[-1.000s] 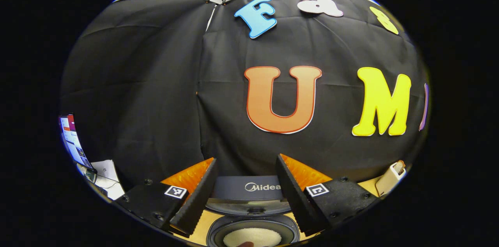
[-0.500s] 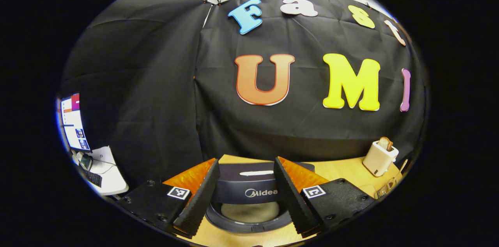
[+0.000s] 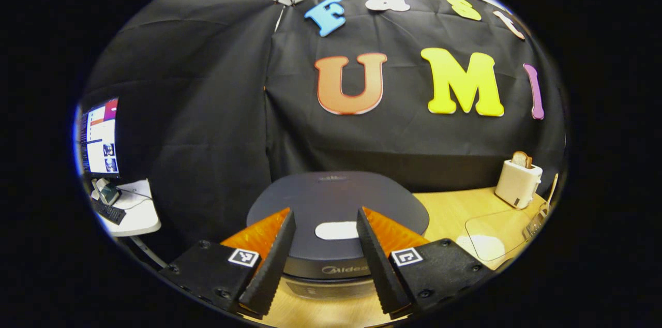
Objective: Close the left gripper, press the button to open the rice cooker; take a wooden spoon from the chopstick holder with the right hand, scoop a spoonful of rice and pour it into the rice cooker, then put the wooden spoon back into the chopstick holder.
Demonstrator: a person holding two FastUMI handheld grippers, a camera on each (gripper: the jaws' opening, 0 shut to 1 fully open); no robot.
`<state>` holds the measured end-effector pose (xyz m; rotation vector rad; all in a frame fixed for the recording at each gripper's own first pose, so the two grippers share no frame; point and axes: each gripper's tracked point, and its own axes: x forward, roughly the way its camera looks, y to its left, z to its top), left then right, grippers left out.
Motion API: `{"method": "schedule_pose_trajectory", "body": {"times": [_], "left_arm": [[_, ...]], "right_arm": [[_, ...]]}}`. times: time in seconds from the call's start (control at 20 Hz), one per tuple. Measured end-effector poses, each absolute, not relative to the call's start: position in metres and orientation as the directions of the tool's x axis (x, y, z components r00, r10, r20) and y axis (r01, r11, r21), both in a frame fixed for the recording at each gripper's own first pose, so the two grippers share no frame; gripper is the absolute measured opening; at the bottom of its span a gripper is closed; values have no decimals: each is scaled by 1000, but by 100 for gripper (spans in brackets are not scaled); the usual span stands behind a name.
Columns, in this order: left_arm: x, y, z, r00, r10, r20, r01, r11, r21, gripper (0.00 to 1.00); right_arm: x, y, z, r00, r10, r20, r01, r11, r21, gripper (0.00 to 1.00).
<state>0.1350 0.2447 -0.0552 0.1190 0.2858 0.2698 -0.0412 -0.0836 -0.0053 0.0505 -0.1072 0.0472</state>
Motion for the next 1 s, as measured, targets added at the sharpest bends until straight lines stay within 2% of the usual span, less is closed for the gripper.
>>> {"method": "schedule_pose_trajectory", "body": {"times": [0.05,0.15,0.2,0.25,0.5,0.55,0.7,0.9,1.0], "left_arm": [[134,246,-64,919,276,-281,-235,957,171,78],[137,246,-61,937,272,-221,-236,956,177,77],[134,248,-62,938,280,-204,-248,954,170,68],[135,249,-61,939,288,-188,-257,951,171,75],[136,249,-63,937,285,-203,-254,953,165,74],[136,249,-65,935,285,-211,-255,954,156,74],[135,250,-66,937,275,-217,-243,957,160,74],[133,251,-56,942,294,-161,-267,949,168,72],[128,258,-56,939,311,-148,-289,945,154,83]], "right_arm": [[-41,-82,-9,994,43,98,-49,997,59,94],[-36,-76,-20,996,54,73,-59,995,77,95],[-34,-71,-24,996,65,59,-70,994,81,91],[-31,-66,-26,996,77,49,-80,994,79,95],[-28,-54,-22,994,97,58,-101,992,70,95],[-27,-49,-25,993,107,45,-110,991,75,91],[-33,-42,-28,992,122,36,-125,989,79,95],[-35,-46,-31,992,114,50,-117,991,71,95],[-34,-51,-30,994,103,45,-107,992,72,91]]}}
